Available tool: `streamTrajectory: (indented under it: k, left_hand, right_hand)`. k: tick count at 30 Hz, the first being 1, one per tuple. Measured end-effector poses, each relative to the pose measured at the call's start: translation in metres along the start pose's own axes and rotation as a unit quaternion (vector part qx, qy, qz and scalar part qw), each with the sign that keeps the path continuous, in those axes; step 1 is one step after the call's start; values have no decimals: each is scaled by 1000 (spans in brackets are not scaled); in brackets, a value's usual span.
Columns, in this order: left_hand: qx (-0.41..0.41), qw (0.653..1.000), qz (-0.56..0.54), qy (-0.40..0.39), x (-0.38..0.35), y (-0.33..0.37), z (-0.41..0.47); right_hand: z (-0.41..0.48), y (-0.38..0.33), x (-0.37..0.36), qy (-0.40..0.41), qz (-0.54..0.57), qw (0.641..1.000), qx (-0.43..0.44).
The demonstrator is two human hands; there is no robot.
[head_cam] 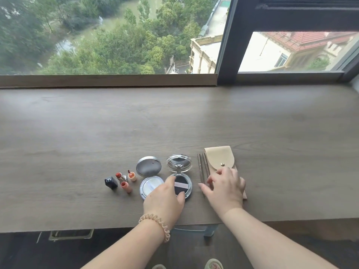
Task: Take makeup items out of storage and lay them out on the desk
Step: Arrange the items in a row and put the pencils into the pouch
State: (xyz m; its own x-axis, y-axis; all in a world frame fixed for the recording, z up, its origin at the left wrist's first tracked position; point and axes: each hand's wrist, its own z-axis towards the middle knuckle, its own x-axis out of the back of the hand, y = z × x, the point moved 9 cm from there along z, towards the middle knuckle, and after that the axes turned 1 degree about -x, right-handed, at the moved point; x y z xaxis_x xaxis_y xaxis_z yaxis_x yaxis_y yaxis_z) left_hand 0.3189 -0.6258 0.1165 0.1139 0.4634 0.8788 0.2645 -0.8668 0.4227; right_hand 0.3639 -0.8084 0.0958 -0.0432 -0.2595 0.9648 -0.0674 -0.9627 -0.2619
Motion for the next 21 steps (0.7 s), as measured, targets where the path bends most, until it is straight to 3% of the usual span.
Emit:
streamTrajectory:
  k: [7, 12, 14, 17, 19, 21]
  left_hand:
    - [-29, 998, -57, 11, 2, 7, -8]
    - [-140, 964, -218, 63, 30, 32, -11]
    - [-182, 951, -229, 99, 50, 47, -7]
    - [-209, 953, -198, 97, 73, 72, 5]
    - [-209, 965, -131, 84, 84, 89, 13]
    - [-195, 973, -99, 73, 89, 95, 19]
  right_hand:
    - [2, -10, -8, 7, -12, 1000, -4]
    - [0, 8, 53, 149, 111, 981, -63]
    - [3, 12, 90, 200, 182, 962, -39]
    - [14, 5, 133, 161, 348, 923, 18]
    - [21, -3, 147, 77, 488, 869, 11]
    - [24, -11, 162, 41, 595, 803, 9]
